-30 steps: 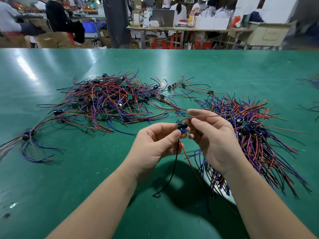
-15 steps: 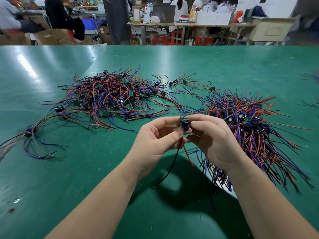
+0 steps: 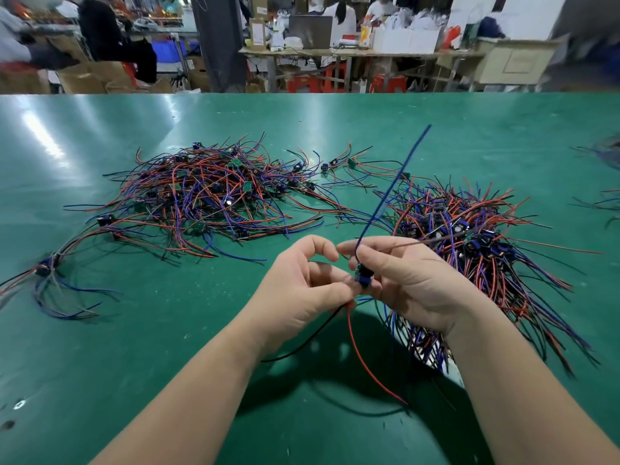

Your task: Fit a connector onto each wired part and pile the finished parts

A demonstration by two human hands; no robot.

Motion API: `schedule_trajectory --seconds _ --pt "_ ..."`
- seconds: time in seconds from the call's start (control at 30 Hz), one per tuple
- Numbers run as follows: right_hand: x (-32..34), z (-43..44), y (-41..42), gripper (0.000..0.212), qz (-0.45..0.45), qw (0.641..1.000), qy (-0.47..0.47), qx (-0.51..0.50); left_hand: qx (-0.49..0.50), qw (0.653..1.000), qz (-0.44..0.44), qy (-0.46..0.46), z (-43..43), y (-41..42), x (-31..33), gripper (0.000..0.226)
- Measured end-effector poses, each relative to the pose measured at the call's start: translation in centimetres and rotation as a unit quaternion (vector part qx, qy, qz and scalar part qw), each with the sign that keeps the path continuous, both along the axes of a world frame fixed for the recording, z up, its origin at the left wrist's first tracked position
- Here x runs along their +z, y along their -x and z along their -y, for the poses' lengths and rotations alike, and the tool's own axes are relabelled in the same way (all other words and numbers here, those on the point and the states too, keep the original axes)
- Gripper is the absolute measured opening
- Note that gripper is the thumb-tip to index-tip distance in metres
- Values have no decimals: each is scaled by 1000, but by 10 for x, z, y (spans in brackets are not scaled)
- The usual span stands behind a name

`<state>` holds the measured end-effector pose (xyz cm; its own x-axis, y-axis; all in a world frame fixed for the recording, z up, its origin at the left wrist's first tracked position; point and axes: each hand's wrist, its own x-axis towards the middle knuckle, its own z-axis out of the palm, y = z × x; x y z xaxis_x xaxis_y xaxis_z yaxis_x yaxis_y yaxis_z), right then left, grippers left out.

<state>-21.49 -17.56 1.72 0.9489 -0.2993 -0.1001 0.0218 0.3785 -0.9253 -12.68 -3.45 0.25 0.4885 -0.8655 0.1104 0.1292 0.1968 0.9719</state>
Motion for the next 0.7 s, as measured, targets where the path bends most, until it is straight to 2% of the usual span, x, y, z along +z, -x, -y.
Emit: schedule_trajectory --seconds 0.13,0.37,0.6,0.7 --pt "-1 2 2 10 -18 1000 18 -7 -21 1000 11 -11 0 0 0 39" --pt "0 5 1 7 -23 998 42 -38 6 997 24 -79 -2 -8 -2 37" --pt "-3 5 1 11 -18 993 108 -37 1 990 23 -136 -3 -12 2 32" --pt "-6 1 -2 7 -9 983 172 -62 7 988 28 -153 -1 -6 -1 30"
